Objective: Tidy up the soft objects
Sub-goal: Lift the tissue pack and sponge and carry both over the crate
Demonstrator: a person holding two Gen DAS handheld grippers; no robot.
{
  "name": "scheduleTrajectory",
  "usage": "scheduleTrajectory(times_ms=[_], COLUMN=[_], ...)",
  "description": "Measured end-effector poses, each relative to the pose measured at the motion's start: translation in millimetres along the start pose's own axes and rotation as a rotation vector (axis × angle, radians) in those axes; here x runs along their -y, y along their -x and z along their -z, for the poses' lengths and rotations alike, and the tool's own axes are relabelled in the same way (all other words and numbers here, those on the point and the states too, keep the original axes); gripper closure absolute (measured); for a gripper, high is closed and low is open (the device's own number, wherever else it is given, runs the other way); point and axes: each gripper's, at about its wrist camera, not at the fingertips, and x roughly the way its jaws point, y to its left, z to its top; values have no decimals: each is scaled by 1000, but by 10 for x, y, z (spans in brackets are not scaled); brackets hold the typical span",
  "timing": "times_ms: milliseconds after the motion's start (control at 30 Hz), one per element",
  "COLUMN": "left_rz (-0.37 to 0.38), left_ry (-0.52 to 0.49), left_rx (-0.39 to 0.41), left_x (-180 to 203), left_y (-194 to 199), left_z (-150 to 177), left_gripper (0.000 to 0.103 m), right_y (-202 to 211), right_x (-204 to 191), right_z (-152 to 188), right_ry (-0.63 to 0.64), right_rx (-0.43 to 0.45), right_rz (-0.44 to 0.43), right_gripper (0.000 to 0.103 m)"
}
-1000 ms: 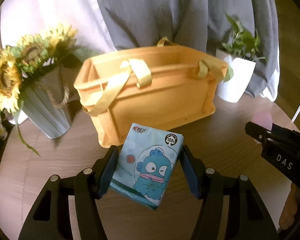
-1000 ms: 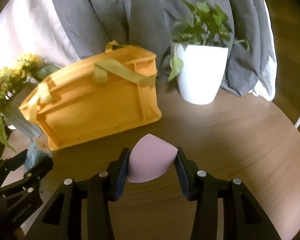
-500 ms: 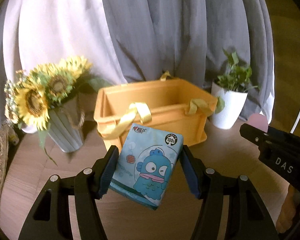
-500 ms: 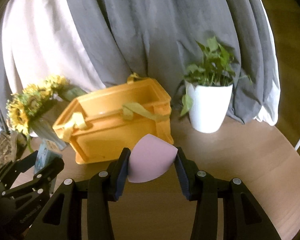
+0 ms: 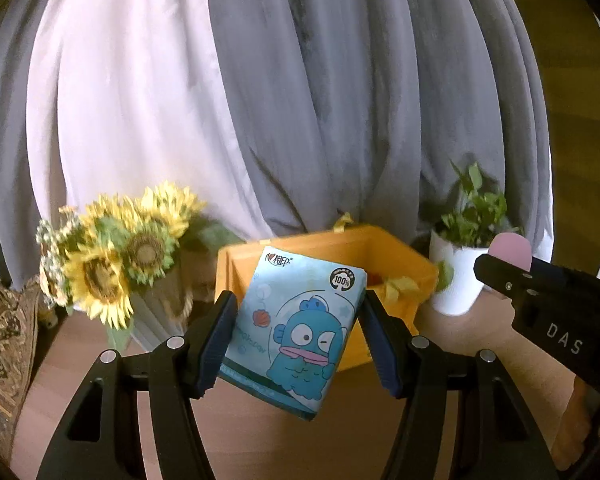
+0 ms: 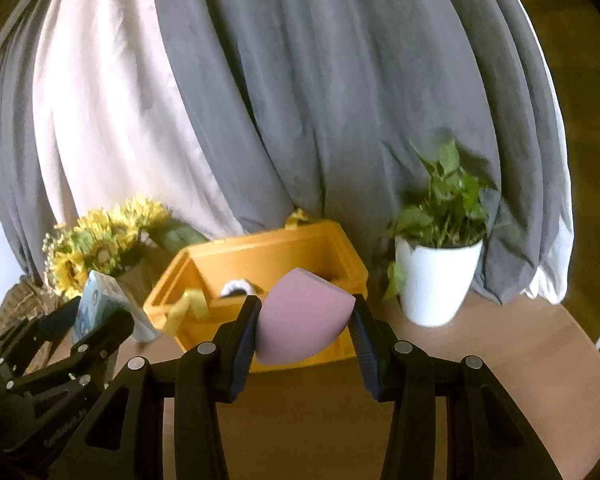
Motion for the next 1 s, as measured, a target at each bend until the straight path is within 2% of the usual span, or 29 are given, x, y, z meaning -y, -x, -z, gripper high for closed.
scheduleTrajectory(times_ms=[400,733,1000], left_rz=[-36,-66,-74], left_ry=[-5,-52,-52], left_rx=[106,115,112], left_x=[-81,-122,-198], left_y=[-53,-344,-656], left_z=[-338,-487,-595], left_gripper=[41,41,41], right_y=[-80,-323,-643], right_x=[-105,-167,-148], right_z=[-375,-580,-716], right_ry=[4,24,25], right_rx=[101,136,125], right_rz=[-21,-6,-2], right_gripper=[57,57,57])
